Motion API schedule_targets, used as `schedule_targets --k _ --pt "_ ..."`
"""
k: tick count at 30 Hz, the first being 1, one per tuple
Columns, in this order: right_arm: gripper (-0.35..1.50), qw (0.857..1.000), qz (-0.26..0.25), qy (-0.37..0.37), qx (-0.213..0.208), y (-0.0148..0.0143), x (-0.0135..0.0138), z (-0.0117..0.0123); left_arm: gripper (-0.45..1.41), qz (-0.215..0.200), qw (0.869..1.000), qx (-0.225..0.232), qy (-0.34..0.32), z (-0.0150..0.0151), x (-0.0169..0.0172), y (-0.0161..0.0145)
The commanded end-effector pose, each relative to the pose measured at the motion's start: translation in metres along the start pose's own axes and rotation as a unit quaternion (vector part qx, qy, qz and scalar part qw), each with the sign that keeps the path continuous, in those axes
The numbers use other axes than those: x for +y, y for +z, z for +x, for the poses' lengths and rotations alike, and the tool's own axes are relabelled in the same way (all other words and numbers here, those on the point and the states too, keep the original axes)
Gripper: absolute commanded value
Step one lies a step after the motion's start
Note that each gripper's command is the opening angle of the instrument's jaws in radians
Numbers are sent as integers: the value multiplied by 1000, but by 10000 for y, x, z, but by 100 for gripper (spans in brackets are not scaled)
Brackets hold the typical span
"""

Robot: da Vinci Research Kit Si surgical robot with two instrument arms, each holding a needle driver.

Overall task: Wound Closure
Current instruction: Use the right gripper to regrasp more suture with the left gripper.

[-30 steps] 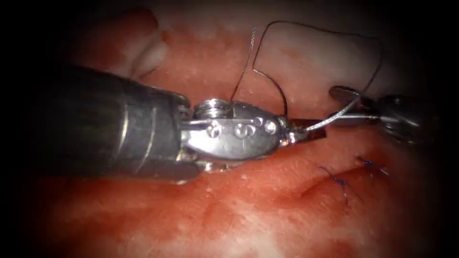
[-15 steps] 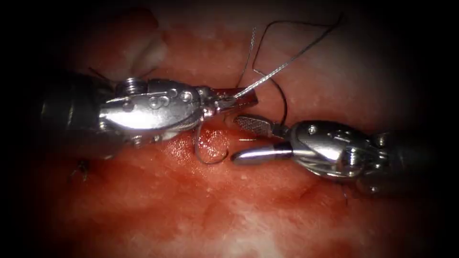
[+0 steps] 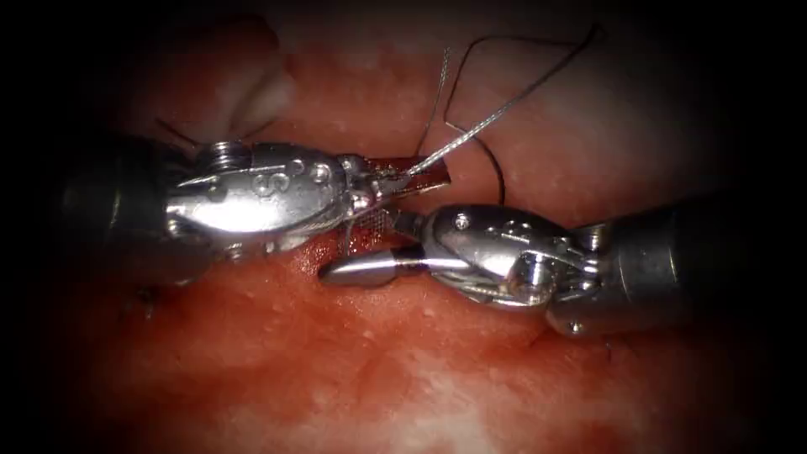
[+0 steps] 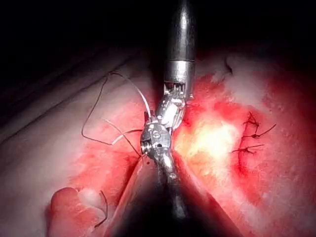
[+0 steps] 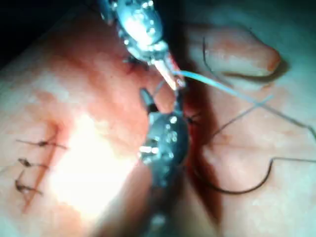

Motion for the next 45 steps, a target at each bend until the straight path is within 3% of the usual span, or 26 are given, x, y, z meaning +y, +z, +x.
schedule_targets --k 1,8,9,10,11,12,14,17,25,29,35,42,45 --pt "-35 1000 7 -3 -1 7 1 -5 -45 -1 1000 0 -2 -3 1 7" --pt "-35 1000 -5 -9 -13 3 8 -18 -45 -1 1000 0 -2 2 3 5" --pt "-35 1000 -4 -10 -17 2 8 -20 -6 -1 1000 0 -8 3 3 5" --pt "-35 1000 -4 -11 -23 1 8 -24 20 -2 1000 0 -24 6 2 4" --pt "-35 1000 -4 -11 -23 1 8 -24 20 -2 1000 0 -24 6 2 4" --pt "-35 999 -4 -13 -31 0 5 -29 39 -3 999 -1 -39 11 1 3" --pt "-35 999 -4 -12 -38 1 1 -34 57 -4 999 -1 -50 16 0 1" --pt "-35 999 2 -19 -43 9 -9 -41 69 -8 998 -20 -55 29 -1 1" --pt "-35 995 2 -53 -88 32 -20 -50 71 -10 992 -105 -70 48 -2 29" --pt "-35 992 -1 -67 -105 36 -24 -50 72 -11 981 -166 -98 57 -13 36" --pt "-35 991 -1 -75 -115 51 -32 -53 86 37 961 -254 -102 70 -40 43" --pt "-35 990 1 -77 -118 54 -32 -54 83 46 948 -291 -117 66 -45 59" --pt "-35 990 1 -77 -120 54 -32 -54 81 48 936 -330 -117 57 -47 66"
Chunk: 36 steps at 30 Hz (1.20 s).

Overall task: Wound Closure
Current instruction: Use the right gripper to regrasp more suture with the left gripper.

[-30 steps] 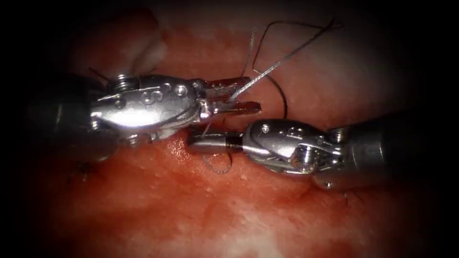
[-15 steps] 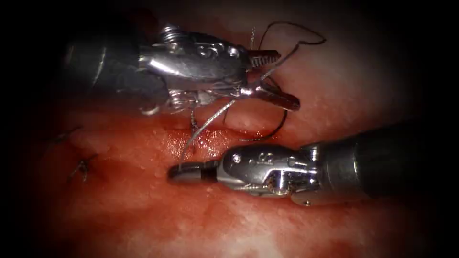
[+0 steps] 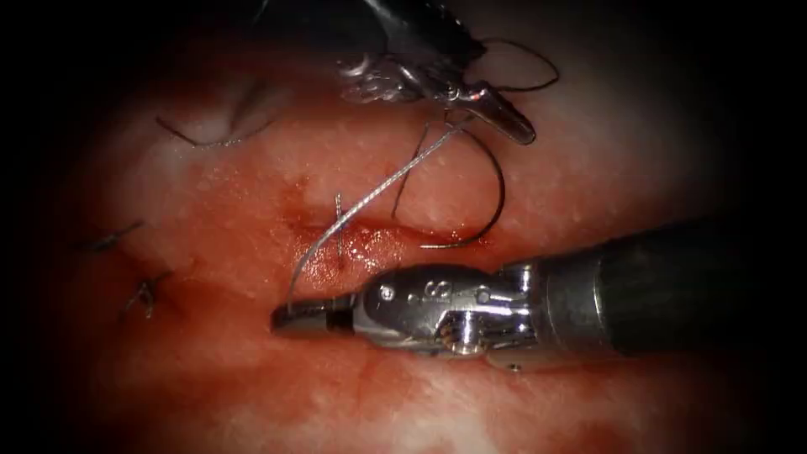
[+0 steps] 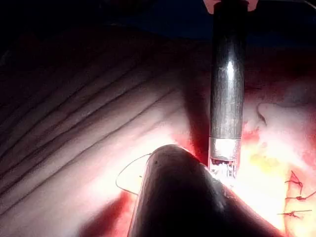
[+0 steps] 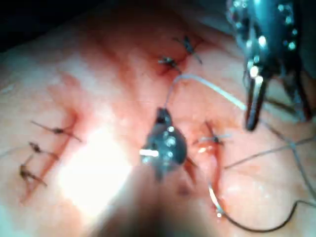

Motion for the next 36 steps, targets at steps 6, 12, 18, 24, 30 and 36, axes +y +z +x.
schedule_targets --k 6,12,18,24,30,36 --pt "-35 1000 1 0 0 7 -2 -3 83 13 999 -34 7 -5 -5 21" --pt "-35 1000 1 0 0 8 -2 -3 -32 -24 999 -21 21 -1 -2 31" --pt "-35 1000 1 -1 -2 8 -3 -5 -45 -14 994 79 69 26 -10 -2" --pt "-35 1000 6 -7 2 -7 -7 -4 -45 -20 985 154 73 16 -5 -35" --pt "17 1000 14 -5 19 -27 -15 2 -45 -42 976 198 78 -8 -2 -52" --pt "109 999 13 4 29 -62 -23 20 -45 -74 962 245 97 -27 7 -65"
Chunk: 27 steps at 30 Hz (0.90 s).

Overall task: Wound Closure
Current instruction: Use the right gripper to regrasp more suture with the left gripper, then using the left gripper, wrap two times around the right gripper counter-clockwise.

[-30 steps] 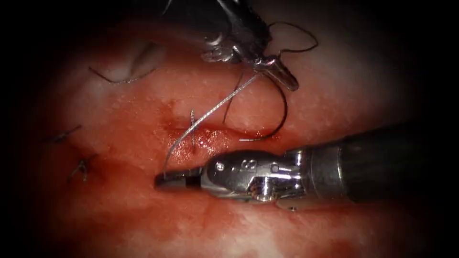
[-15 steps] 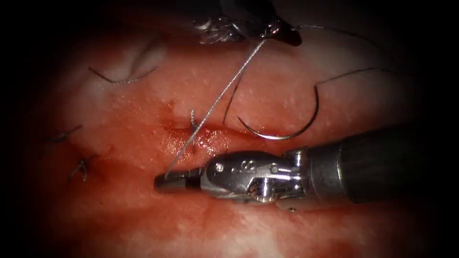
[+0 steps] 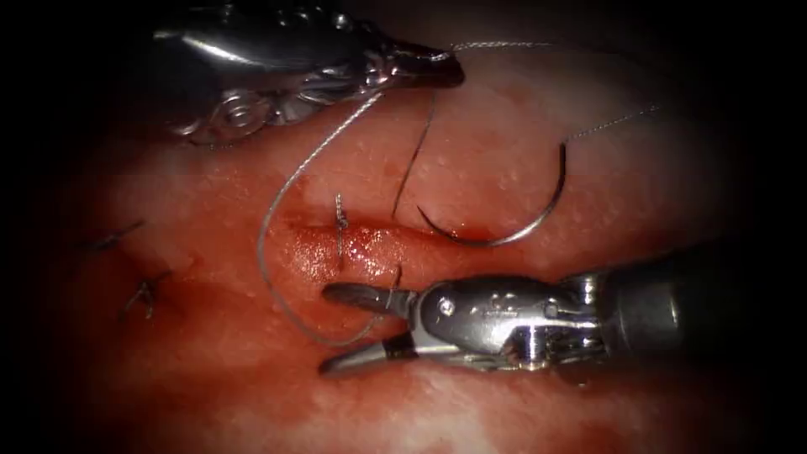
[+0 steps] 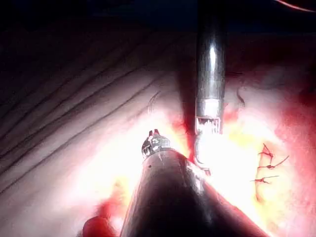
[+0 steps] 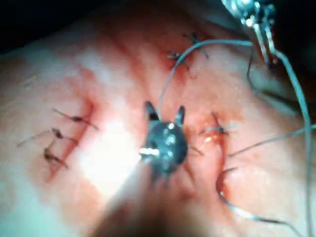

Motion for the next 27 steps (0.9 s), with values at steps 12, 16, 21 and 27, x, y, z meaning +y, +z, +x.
schedule_targets --k 12,16,21,27 --pt "-35 999 -23 -7 25 -41 15 37 -45 -50 997 65 -3 22 35 11" --pt "-35 997 -72 -9 34 -22 35 38 -45 -55 996 69 -3 33 39 20" --pt "-35 994 -99 -10 51 17 44 37 -45 -62 995 73 -1 38 31 27" --pt "-35 993 -103 -18 59 53 47 32 -45 -62 993 96 3 33 15 31"
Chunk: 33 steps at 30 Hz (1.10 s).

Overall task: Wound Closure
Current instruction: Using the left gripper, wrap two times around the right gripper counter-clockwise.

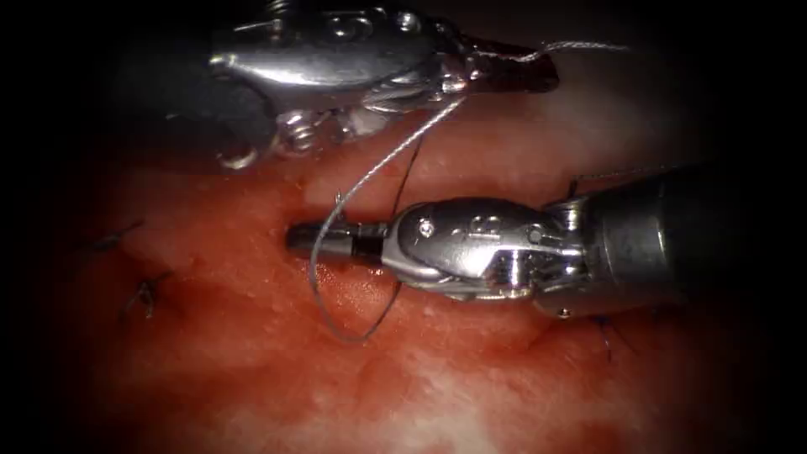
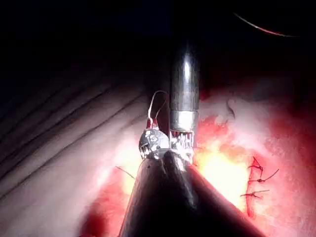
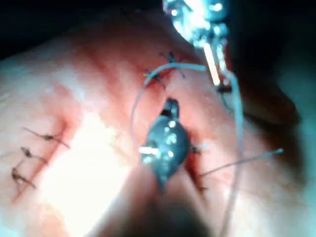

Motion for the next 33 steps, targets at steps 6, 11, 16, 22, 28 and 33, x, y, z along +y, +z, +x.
schedule_targets --k 6,11,16,22,28,33 --pt "-35 1000 19 -5 22 33 -7 -11 -45 -9 999 36 21 -13 -25 5" --pt "-35 996 50 -11 66 36 -8 -12 -45 -19 996 73 47 -31 -53 3" --pt "-35 993 67 1 96 30 -6 -14 -45 -27 993 96 65 -54 -71 1" --pt "-35 986 89 28 142 26 -6 -15 -45 -41 985 136 94 -96 -89 9" --pt "-35 975 117 48 180 26 -10 -12 -45 -49 981 157 106 -109 -99 10" --pt "-35 967 116 71 215 16 -10 -9 -45 -55 977 169 121 -116 -94 6"
